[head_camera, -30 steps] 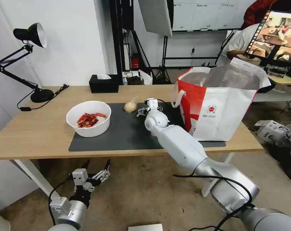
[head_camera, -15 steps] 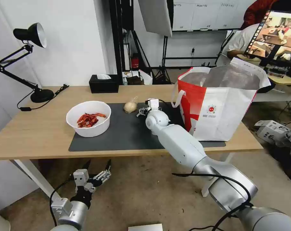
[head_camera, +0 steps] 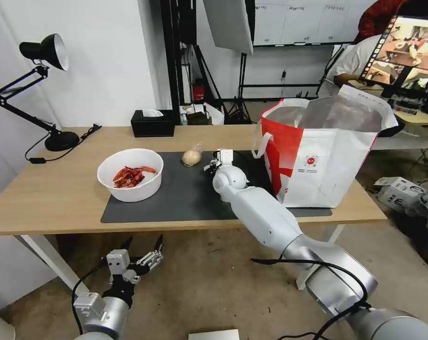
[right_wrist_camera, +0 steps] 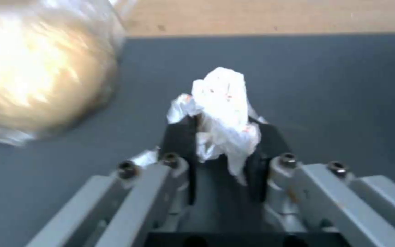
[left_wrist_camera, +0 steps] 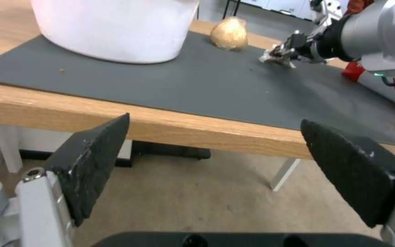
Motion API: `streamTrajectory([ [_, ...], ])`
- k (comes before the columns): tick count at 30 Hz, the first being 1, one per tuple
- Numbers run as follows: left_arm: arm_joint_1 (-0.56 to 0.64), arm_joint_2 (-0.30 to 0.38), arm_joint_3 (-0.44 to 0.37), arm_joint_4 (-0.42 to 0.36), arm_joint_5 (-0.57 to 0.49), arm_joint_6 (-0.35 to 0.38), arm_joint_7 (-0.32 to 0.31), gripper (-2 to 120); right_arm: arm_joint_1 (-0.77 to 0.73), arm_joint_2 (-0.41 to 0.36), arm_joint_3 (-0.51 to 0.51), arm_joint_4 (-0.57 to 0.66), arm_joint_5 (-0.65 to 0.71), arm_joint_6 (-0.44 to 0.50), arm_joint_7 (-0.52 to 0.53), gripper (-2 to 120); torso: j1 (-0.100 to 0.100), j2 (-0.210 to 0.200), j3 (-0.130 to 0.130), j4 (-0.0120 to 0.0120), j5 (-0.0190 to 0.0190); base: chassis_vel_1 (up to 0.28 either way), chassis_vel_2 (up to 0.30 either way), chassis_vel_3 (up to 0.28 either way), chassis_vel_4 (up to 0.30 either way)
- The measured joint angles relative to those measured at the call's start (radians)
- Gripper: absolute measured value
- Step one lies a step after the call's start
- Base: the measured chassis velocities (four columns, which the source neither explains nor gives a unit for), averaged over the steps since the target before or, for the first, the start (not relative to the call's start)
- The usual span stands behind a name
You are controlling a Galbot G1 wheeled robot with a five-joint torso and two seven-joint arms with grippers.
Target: Pick up the trash from the table and place it into the takeout bag.
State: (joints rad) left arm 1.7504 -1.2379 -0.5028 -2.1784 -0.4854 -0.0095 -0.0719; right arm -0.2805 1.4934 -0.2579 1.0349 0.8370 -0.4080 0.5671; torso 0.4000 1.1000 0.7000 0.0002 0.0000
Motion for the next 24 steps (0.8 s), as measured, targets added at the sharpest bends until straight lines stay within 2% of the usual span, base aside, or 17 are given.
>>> streamTrajectory([
  [1, 0.000, 0.000, 0.000, 0.000, 0.000, 0.000, 0.000, 100, 0.000, 0.000, 0.000, 0.000, 0.000, 0.000, 0.000, 18, 0.000, 0.000, 0.000, 0.0000, 0.0000, 0.000, 0.000, 0.000, 0.000],
  [6, 0.000, 0.001, 0.000, -0.002, 0.000, -0.001, -0.002, 100, -0.038, -0.057, -0.025, 0.131, 0.010, 0.059, 0.016, 0, 0.000, 0.000, 0.000, -0.0001, 0.0000, 0.000, 0.000, 0.000, 0.000],
  [8, 0.000, 0.001, 0.000, -0.003, 0.000, -0.001, -0.003, 100, -0.046, -0.071, -0.033, 0.160, 0.010, 0.068, 0.021, 0, 0.000, 0.000, 0.000, -0.0002, 0.0000, 0.000, 0.000, 0.000, 0.000],
  [9, 0.000, 0.001, 0.000, -0.006, 0.000, -0.001, -0.004, 100, -0.066, -0.103, -0.050, 0.224, 0.010, 0.087, 0.028, 0, 0.000, 0.000, 0.000, -0.0001, 0.0002, 0.000, 0.000, 0.000, 0.000],
  [10, 0.001, 0.001, -0.001, -0.007, 0.000, -0.001, -0.005, 100, -0.102, -0.160, -0.072, 0.343, -0.003, 0.124, 0.035, 0, 0.000, 0.000, 0.000, -0.0002, 0.0001, 0.000, 0.000, 0.000, 0.000],
  [11, 0.001, 0.001, -0.001, -0.007, 0.000, -0.001, -0.005, 100, -0.102, -0.160, -0.072, 0.343, -0.003, 0.124, 0.035, 0, 0.000, 0.000, 0.000, -0.0002, 0.0001, 0.000, 0.000, 0.000, 0.000],
  [13, 0.004, 0.002, -0.005, -0.007, -0.001, -0.007, -0.005, 100, -0.192, -0.286, -0.078, 0.580, -0.064, 0.189, 0.027, 0, 0.000, 0.000, 0.000, -0.0002, 0.0003, 0.000, 0.000, 0.000, 0.000],
  [14, 0.004, 0.002, -0.005, -0.007, -0.001, -0.007, -0.005, 100, -0.192, -0.286, -0.078, 0.580, -0.064, 0.189, 0.027, 0, 0.000, 0.000, 0.000, -0.0002, 0.0003, 0.000, 0.000, 0.000, 0.000],
  [17, -0.001, 0.003, 0.003, -0.006, -0.003, -0.008, -0.005, 100, -0.248, -0.365, -0.052, 0.669, -0.153, 0.284, -0.047, 0, 0.000, 0.000, 0.000, -0.0003, 0.0002, 0.000, 0.000, 0.000, 0.000],
  [18, -0.001, 0.003, 0.003, -0.006, -0.003, -0.008, -0.005, 100, -0.248, -0.365, -0.052, 0.669, -0.153, 0.284, -0.047, 0, 0.000, 0.000, 0.000, -0.0003, 0.0002, 0.000, 0.000, 0.000, 0.000],
  [19, -0.003, 0.005, 0.005, -0.006, -0.003, -0.008, -0.005, 100, -0.266, -0.391, -0.036, 0.684, -0.179, 0.336, -0.083, 0, 0.000, 0.000, 0.000, -0.0003, 0.0002, 0.000, 0.000, 0.000, 0.000],
  [24, -0.007, 0.006, 0.009, -0.002, -0.003, -0.008, -0.006, 100, -0.291, -0.423, 0.018, 0.716, -0.215, 0.409, -0.116, 0, 0.000, 0.000, 0.000, -0.0003, 0.0003, 0.000, 0.000, 0.000, 0.000],
])
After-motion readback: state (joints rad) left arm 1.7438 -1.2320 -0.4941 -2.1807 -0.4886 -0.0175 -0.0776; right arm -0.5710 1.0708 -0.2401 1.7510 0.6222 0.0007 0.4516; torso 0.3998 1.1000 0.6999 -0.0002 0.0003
